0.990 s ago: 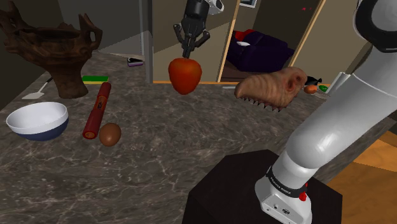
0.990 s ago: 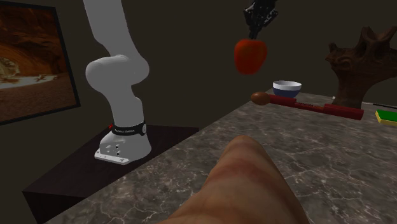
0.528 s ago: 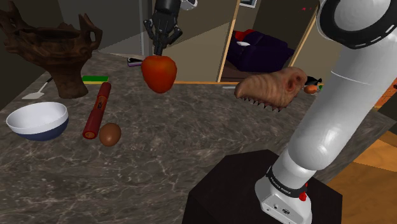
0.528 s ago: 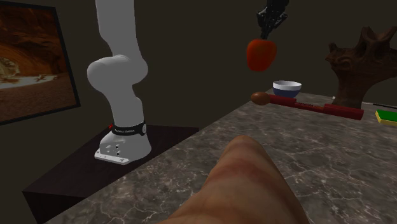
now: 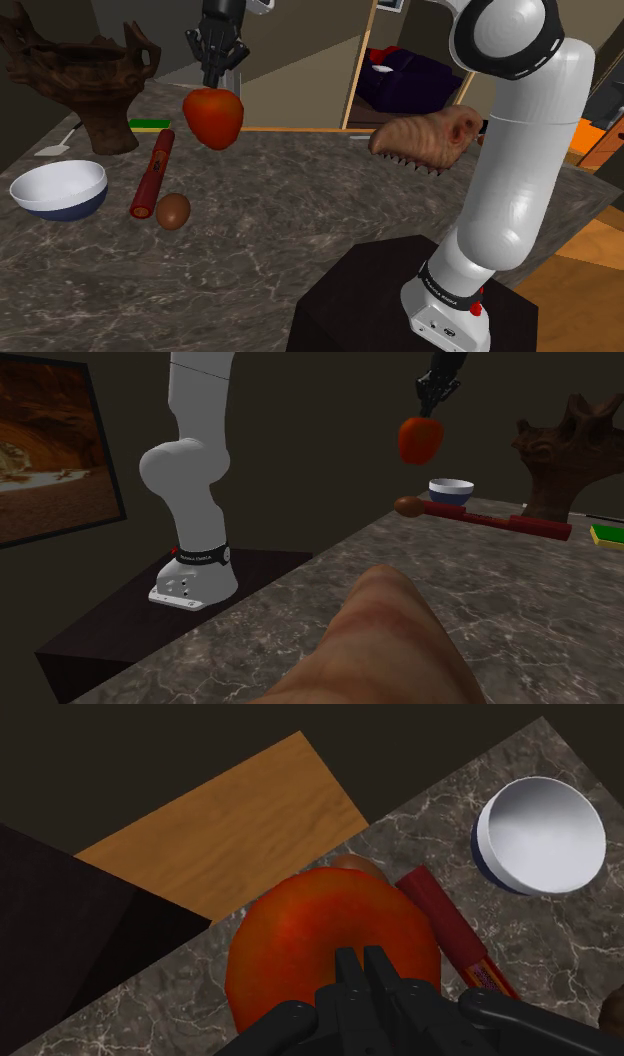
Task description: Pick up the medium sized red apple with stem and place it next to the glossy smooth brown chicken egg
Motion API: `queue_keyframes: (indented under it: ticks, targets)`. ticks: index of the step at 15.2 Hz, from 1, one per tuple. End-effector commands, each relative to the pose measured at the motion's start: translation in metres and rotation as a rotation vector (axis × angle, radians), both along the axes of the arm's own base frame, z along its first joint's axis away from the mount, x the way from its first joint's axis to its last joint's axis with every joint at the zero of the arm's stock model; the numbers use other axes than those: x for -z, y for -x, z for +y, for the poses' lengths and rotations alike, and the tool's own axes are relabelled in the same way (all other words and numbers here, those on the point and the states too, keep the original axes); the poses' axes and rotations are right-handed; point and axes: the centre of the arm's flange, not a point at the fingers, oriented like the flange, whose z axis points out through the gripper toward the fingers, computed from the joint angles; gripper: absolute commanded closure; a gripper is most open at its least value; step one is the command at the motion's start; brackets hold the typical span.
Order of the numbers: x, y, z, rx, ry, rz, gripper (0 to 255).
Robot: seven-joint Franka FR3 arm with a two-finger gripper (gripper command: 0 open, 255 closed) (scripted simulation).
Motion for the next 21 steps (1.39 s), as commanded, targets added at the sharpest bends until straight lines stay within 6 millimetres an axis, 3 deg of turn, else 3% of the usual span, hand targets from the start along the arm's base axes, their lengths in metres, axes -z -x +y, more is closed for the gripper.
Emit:
queue_keyframes:
  ticks: [1, 21]
  targets:
    - [0.011, -0.001, 0.001, 0.001, 0.000, -0.001, 255]
    - [0.116, -0.001, 0.001, 0.001, 0.000, -0.001, 255]
